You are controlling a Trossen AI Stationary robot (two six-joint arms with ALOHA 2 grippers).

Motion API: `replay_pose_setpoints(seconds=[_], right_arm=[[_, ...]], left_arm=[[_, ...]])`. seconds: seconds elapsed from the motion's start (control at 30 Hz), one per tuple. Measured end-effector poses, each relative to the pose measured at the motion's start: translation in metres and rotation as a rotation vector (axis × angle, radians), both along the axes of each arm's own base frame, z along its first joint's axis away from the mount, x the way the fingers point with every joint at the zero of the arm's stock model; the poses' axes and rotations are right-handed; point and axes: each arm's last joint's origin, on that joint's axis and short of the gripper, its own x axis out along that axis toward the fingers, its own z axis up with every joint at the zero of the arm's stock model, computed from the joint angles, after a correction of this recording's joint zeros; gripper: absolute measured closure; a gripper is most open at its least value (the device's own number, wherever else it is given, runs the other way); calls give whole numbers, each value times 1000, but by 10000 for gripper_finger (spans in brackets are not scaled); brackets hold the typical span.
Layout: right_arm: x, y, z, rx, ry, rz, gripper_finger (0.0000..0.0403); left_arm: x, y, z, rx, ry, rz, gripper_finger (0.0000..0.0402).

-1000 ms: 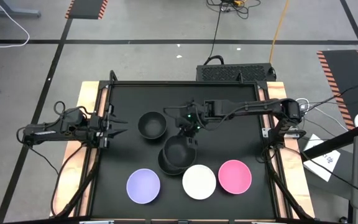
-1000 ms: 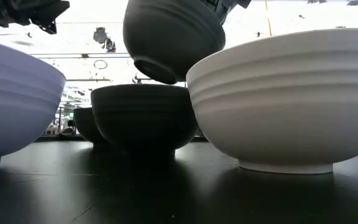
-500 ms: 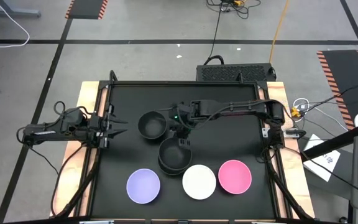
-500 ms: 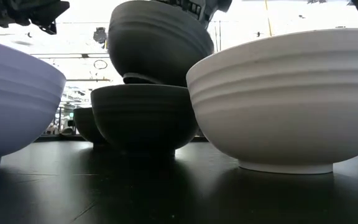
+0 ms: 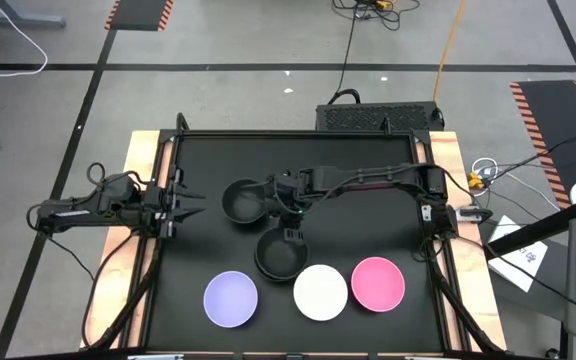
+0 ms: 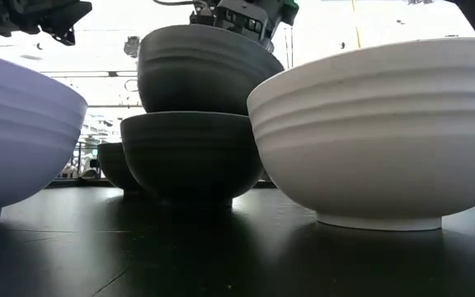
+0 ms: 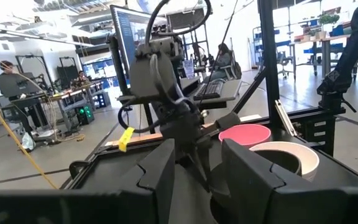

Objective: Nest bowls inside each other
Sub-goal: Stack the top right black bowl on top of the bottom black bowl

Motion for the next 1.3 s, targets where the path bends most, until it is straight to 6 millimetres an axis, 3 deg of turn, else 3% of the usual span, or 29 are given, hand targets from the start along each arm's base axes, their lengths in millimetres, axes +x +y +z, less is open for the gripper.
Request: replay_pose_setpoints(seconds=[0.6, 0.8, 1.3], right_arm=[[3, -1, -13, 3, 46, -8, 399], [4, -9, -31, 10, 121, -27, 399], [-4, -29, -31, -62, 186, -90, 399]], left_arm=[[0, 0, 0, 0, 0, -1, 266], [0, 0, 0, 0, 1, -2, 266], [2, 0, -6, -1, 21, -5, 266]])
